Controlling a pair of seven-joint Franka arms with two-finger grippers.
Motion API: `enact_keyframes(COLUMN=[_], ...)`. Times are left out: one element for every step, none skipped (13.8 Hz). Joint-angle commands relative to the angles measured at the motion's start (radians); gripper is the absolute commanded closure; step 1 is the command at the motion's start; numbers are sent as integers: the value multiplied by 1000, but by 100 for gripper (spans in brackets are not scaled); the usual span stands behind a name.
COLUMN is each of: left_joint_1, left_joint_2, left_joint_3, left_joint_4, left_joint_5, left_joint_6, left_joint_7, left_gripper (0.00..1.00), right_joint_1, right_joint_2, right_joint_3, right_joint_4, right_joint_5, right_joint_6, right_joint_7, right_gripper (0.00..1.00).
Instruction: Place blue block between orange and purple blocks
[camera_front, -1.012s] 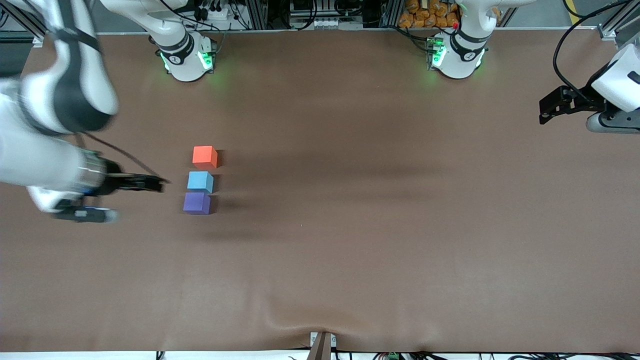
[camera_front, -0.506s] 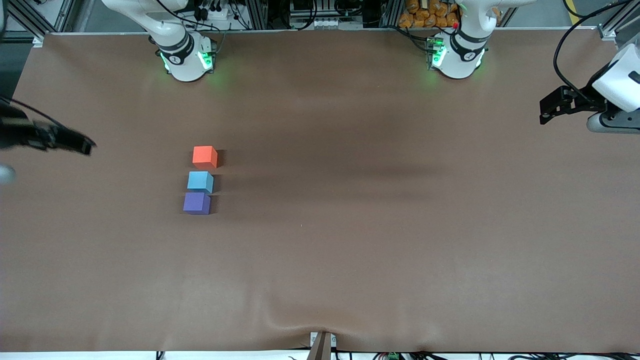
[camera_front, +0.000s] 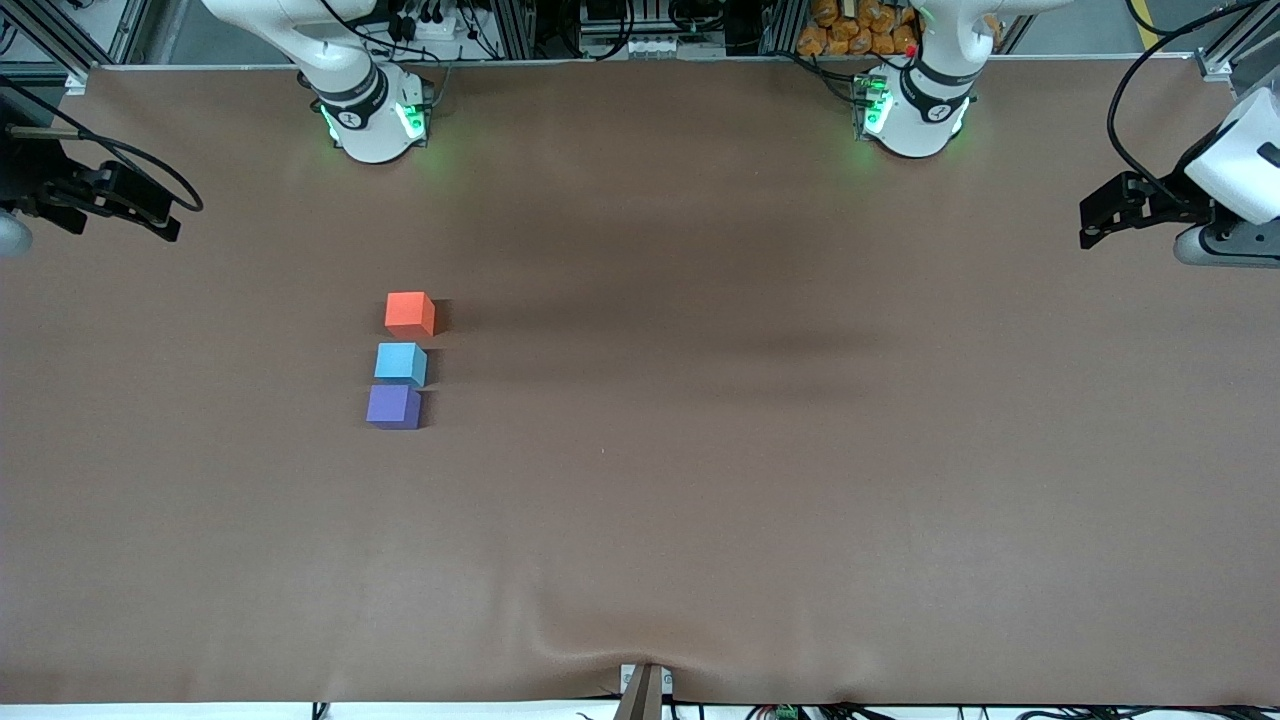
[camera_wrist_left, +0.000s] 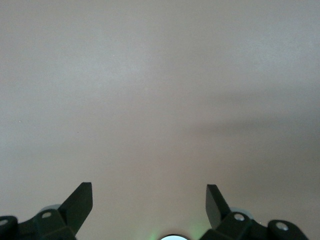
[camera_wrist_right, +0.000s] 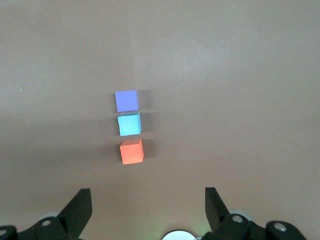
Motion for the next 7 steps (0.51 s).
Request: enact_keyframes(left_joint_1=[10, 10, 10, 10, 10, 10, 12], left_joint_2=[9, 9, 10, 10, 10, 10, 12], left_joint_3=[-2, -2, -2, -2, 0, -2, -2], left_joint_4=[25, 25, 25, 25, 25, 25, 25], left_joint_5=[-16, -17, -17, -17, -17, -17, -17], left_joint_6=[-23, -23, -23, -23, -23, -23, -23], left_joint_7=[12, 12, 12, 12, 12, 12, 12], left_gripper=[0, 0, 0, 0, 0, 0, 0], right_joint_1=[-5, -10, -32, -40, -42, -43, -46], right_joint_2=[-33, -35, -35, -35, -45, -67, -75], right_joint_3=[4, 3, 3, 3, 3, 3, 3], right_joint_4=[-49, -49, -49, -51, -66, -95, -107], right_joint_5=[-19, -23, -23, -23, -23, -23, -23], right_joint_6=[30, 30, 28, 22, 18, 25, 27], right_joint_7=[-46, -103, -147, -165, -166, -166, -166], right_gripper=[0, 0, 0, 0, 0, 0, 0])
